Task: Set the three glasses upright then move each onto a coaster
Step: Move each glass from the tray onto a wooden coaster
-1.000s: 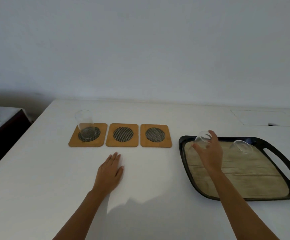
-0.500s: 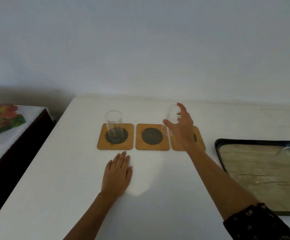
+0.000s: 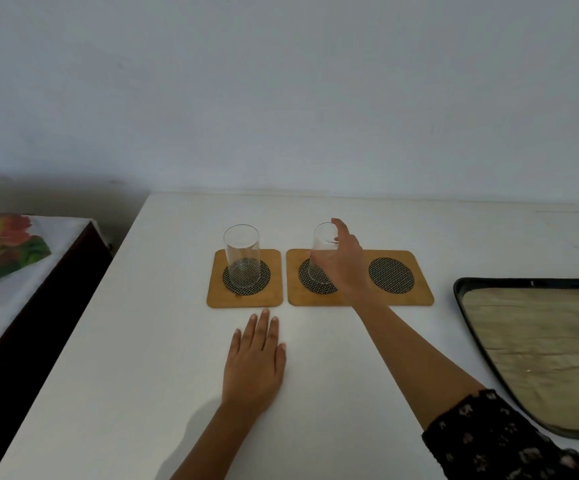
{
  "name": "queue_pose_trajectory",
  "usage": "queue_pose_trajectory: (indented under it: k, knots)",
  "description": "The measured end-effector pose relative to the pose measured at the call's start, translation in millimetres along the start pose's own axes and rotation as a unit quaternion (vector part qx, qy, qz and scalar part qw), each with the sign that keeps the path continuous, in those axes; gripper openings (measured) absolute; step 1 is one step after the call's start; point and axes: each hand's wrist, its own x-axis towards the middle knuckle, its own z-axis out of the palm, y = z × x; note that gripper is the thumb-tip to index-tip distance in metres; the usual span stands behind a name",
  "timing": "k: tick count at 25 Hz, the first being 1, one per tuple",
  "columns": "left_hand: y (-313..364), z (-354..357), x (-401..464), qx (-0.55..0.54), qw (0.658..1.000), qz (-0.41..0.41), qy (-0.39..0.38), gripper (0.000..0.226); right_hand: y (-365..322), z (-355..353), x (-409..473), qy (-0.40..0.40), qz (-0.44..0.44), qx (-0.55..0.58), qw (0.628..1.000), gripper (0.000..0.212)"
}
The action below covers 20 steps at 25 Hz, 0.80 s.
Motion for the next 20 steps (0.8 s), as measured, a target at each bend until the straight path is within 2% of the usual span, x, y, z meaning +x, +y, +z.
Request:
queue_pose_trajectory:
  k: [7, 9, 14, 17, 20]
  knots:
    - [0, -1, 0, -0.005, 1.000, -0.003, -0.010, 0.057, -4, -4, -11, 0.002, -0.026, -0.003, 1.000, 0.076]
    - [1, -2, 0, -0.003, 1.000, -0.002, -0.010, 0.057, -3, -5, -11, -0.010, -0.034, 0.004, 0.999, 0.082]
    - [4, -6, -1, 0.003, 1.000, -0.002, 0.000, 0.056, 6, -15, -12, -0.062, -0.039, 0.070, 0.995, 0.115]
    - [8, -9, 0, -0.007, 1.000, -0.012, -0.006, 0.054, 18, -36, -17, -0.045, -0.035, 0.088, 0.995, 0.119]
    - [20, -15, 6, -0.008, 0.999, -0.040, -0.019, 0.052, 36, -76, -22, -0.013, -0.043, 0.049, 0.998, 0.115]
